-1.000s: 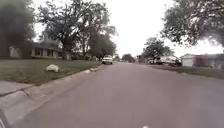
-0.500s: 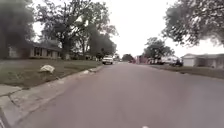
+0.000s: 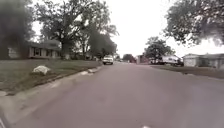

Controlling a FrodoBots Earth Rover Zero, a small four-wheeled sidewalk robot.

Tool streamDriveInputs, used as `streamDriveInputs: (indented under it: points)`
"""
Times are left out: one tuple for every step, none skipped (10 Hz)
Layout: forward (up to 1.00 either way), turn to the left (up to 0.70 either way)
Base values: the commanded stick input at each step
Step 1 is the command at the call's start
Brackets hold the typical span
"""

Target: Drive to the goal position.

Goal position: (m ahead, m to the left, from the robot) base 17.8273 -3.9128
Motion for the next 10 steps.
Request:
streamDriveInputs:
  points:
    - [0.70,0.00]
    - [0.70,0.00]
    - [0.70,0.00]
    - [0.70,0.00]
    - [0.70,0.00]
    - [0.70,0.00]
    - [0.70,0.00]
    - [0.70,0.00]
    - [0.70,0.00]
    - [0.70,0.00]
